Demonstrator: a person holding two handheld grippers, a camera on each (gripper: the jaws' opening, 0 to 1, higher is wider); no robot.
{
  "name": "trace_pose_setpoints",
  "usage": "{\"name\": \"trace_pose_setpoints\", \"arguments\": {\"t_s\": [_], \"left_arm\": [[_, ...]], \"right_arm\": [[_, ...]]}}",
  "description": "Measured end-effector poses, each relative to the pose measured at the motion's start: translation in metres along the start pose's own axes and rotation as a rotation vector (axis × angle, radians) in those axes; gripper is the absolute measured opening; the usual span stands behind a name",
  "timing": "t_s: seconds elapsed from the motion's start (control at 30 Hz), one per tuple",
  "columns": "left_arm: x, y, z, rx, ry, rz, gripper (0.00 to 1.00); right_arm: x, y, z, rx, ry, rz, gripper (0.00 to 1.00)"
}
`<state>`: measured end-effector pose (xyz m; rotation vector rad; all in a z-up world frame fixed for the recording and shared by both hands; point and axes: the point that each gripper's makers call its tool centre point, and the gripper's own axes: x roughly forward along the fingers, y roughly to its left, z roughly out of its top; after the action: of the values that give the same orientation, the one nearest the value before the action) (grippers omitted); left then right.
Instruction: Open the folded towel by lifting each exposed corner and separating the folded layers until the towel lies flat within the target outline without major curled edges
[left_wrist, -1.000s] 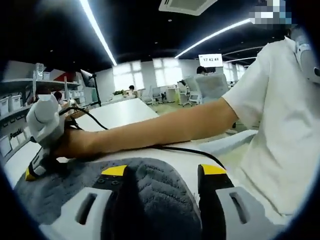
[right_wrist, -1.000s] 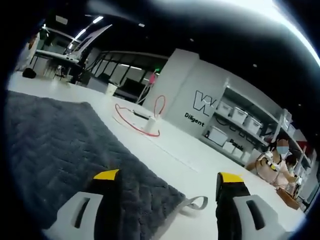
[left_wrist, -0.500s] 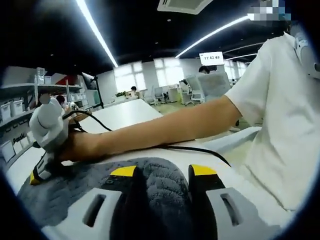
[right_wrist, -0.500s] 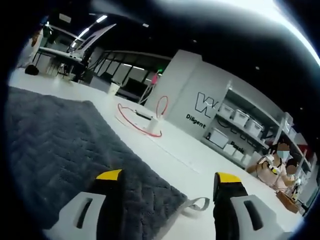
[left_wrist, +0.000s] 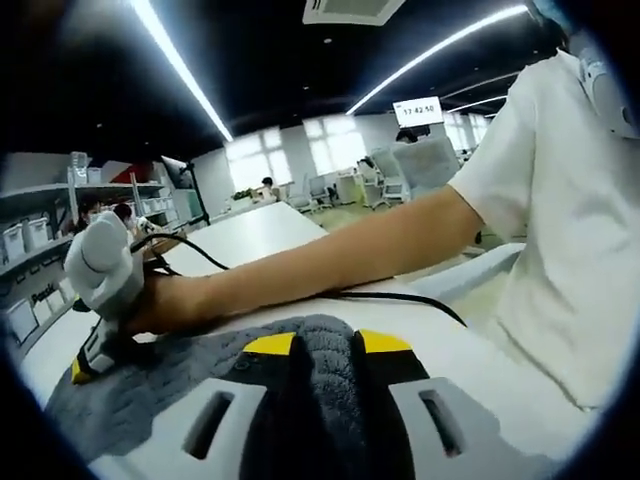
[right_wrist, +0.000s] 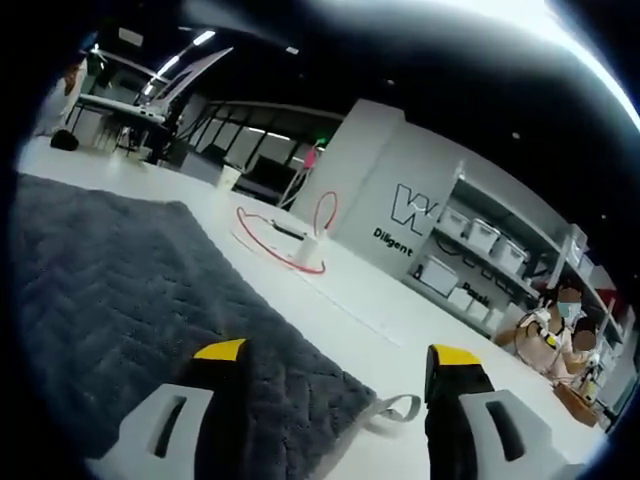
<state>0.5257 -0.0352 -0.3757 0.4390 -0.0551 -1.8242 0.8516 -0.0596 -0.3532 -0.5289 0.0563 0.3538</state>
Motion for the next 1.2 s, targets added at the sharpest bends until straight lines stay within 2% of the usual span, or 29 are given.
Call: {"name": "trace_pose_setpoints", "arguments": {"t_s": [0.07, 0.13, 0.27, 0.53, 0.6, 0.8, 0.9, 1.1, 1.2], "left_arm": [[-0.002, 0.005, 0.003, 0.046, -0.009, 0.023, 0.09], [-0.005, 0.009, 0.008, 0.082, -0.038, 0.043, 0.08], [-0.011, 0.016, 0.014, 0.033, -0.07, 0.069, 0.07], [-0.012, 0.017, 0.014, 0.035, -0.073, 0.072, 0.05], [-0.012, 0.02, 0.012, -0.015, -0.062, 0.069, 0.05], [-0.014, 0.024, 0.013, -0.043, -0.073, 0.082, 0.04], [-0.014, 0.025, 0.01, -0.037, -0.06, 0.092, 0.04], [-0.019, 0.032, 0.017, -0.056, -0.099, 0.115, 0.04], [-0.022, 0.035, 0.02, -0.078, -0.118, 0.121, 0.04]], "right_arm": [[0.0, 0.0, 0.0, -0.001, 0.0, 0.0, 0.69], [0.0, 0.0, 0.0, -0.002, 0.0, 0.001, 0.69], [0.001, 0.0, 0.0, -0.006, 0.0, 0.002, 0.69], [0.001, 0.001, 0.0, -0.006, 0.001, 0.007, 0.68], [0.003, -0.001, 0.0, -0.014, -0.004, 0.004, 0.68], [0.003, 0.001, 0.0, -0.012, -0.003, 0.016, 0.65], [0.003, 0.001, 0.0, -0.017, -0.005, 0.017, 0.65], [0.003, 0.005, 0.001, -0.029, -0.009, 0.035, 0.6], [0.003, 0.003, 0.001, -0.04, -0.01, 0.024, 0.63]]}}
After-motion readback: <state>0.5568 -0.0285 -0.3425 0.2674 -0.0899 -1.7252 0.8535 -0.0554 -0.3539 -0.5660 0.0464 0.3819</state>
